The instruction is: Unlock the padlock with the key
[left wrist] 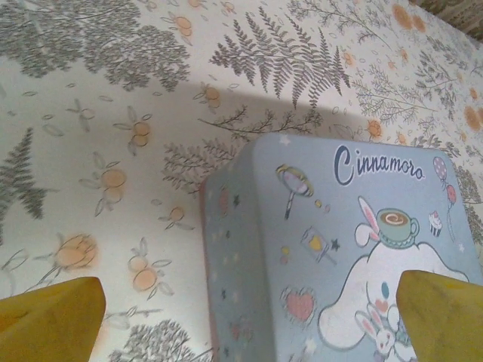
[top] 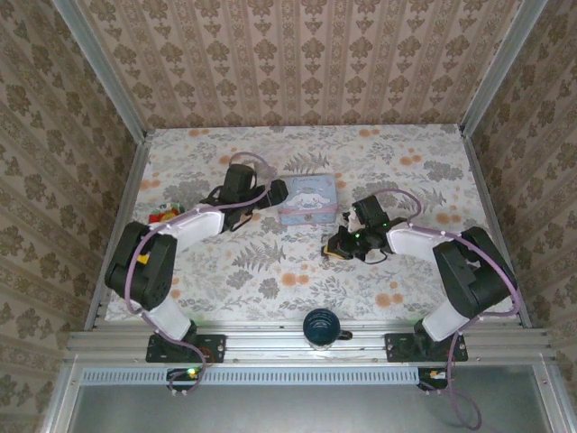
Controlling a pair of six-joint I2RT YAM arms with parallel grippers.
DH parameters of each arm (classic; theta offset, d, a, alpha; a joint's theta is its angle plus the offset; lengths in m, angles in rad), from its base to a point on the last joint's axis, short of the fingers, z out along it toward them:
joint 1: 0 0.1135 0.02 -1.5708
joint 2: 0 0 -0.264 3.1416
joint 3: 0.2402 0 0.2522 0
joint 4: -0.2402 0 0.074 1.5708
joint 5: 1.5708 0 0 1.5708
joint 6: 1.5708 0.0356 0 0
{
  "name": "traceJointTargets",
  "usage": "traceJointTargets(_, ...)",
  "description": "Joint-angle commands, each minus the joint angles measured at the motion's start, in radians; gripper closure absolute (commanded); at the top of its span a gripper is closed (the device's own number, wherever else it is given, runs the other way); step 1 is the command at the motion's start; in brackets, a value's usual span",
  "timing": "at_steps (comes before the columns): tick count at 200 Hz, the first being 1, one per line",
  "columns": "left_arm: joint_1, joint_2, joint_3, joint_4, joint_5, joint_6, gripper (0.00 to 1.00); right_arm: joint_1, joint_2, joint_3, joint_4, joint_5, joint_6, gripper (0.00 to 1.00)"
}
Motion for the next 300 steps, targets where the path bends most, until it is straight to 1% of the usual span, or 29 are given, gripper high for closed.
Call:
traceJointTargets(1,0.026,-0.068,-0.058,0.024,-0.002,-0.017,0.00,0.009,0.025,0.050,-0.023,-0.004,-0.027,0.96)
traceJointTargets(20,0.032,-0.122,-0.108,0.028,-0.002,-0.016,0.00,0.010,0.040,0.069,-0.068,0.037,-0.040,0.94)
traceJointTargets(22,0.052,-0.128,-0.113,0.028,-0.003,-0.016,0.00,0.010,0.042,0.071,-0.073,0.044,-0.042,0.93)
traceJointTargets(26,0.064,-0.138,-0.123,0.027,-0.004,-0.016,0.00,0.010,0.045,0.074,-0.085,0.056,-0.045,0.93)
traceJointTargets(52,0.084,-0.205,-0.178,0.019,-0.009,-0.016,0.00,0.011,0.069,0.087,-0.126,0.098,-0.056,0.89)
traceJointTargets(74,0.101,-0.253,-0.214,0.001,-0.009,-0.012,0.00,0.010,0.085,0.091,-0.137,0.120,-0.057,0.84)
traceJointTargets(92,0.117,-0.290,-0.240,-0.015,-0.005,-0.001,0.00,0.012,0.087,0.100,-0.166,0.165,-0.061,0.80)
traceJointTargets(119,0.143,-0.344,-0.279,-0.034,-0.013,0.006,0.00,0.010,0.070,0.108,-0.205,0.214,-0.070,0.76)
traceJointTargets(190,0.187,-0.454,-0.312,-0.101,-0.035,0.023,0.00,0.010,-0.027,0.120,-0.254,0.266,-0.095,0.71)
traceJointTargets(201,0.191,-0.468,-0.308,-0.113,-0.039,0.034,0.00,0.010,-0.049,0.127,-0.269,0.273,-0.104,0.56)
traceJointTargets(206,0.192,-0.475,-0.307,-0.116,-0.040,0.039,0.00,0.010,-0.061,0.131,-0.277,0.279,-0.109,0.53)
traceJointTargets(229,0.195,-0.516,-0.312,-0.135,-0.065,0.050,0.00,0.011,-0.118,0.146,-0.313,0.312,-0.126,0.53)
traceJointTargets(262,0.202,-0.592,-0.337,-0.153,-0.110,0.080,0.00,0.010,-0.199,0.159,-0.370,0.392,-0.147,0.53)
traceJointTargets(266,0.203,-0.603,-0.339,-0.155,-0.117,0.085,0.00,0.010,-0.234,0.160,-0.376,0.403,-0.149,0.53)
traceJointTargets(300,0.206,-0.710,-0.378,-0.182,-0.209,0.158,0.00,0.002,-0.338,0.155,-0.410,0.500,-0.175,0.53)
